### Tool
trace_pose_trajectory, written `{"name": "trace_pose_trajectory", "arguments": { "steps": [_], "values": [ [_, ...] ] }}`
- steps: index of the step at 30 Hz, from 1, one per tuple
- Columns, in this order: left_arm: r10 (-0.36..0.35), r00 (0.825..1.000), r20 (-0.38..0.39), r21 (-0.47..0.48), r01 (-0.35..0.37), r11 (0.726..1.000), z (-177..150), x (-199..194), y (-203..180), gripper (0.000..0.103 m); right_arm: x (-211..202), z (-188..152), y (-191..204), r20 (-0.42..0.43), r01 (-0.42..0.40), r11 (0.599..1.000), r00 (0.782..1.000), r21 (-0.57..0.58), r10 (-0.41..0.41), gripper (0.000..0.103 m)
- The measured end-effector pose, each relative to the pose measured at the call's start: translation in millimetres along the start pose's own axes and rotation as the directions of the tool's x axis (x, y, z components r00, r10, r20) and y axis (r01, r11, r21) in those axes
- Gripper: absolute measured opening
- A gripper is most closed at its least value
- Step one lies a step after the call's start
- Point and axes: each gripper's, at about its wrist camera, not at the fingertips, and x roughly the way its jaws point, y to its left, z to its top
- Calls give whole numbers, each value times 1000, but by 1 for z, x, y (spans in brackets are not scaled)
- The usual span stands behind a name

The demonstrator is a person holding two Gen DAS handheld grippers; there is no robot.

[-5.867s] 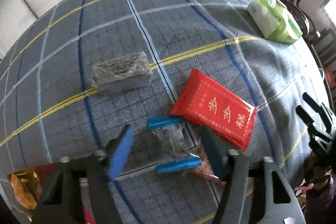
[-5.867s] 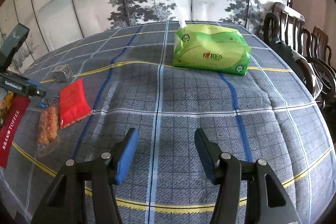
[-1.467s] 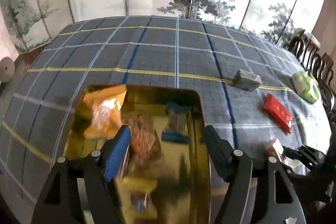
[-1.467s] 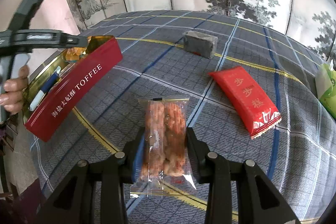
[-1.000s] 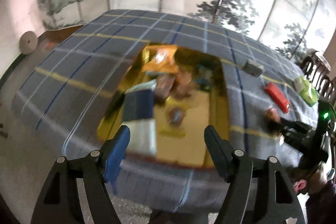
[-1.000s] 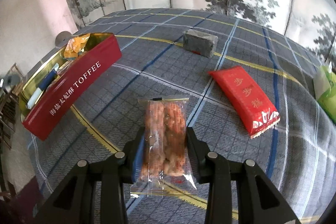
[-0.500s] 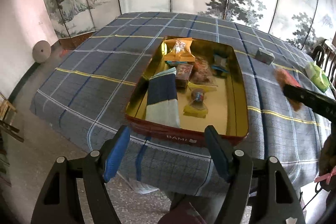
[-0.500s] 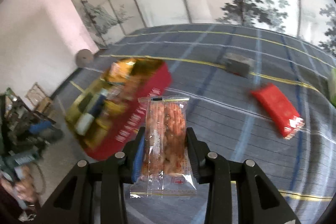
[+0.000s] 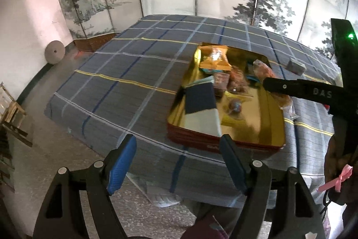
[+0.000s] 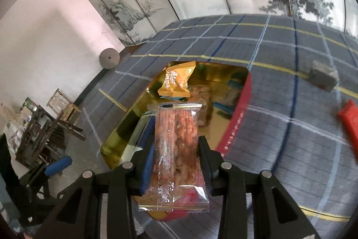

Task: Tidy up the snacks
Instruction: 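Carry the dough twist bag over the gold tray with the right gripper and release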

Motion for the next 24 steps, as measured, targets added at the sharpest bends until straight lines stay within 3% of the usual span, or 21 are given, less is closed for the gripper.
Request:
{"name": "trace_pose_trajectory", "arguments": {
  "steps": [9,24],
  "values": [
    [24,1000,-14,-14,-25,1000,-1,10,16,75,28,4,9,-32,33,999,999,4,-32,37],
    [18,999,-32,-9,-19,1000,-4,13,19,75,35,7,8,-39,87,996,995,-9,-87,38]
  ]
}}
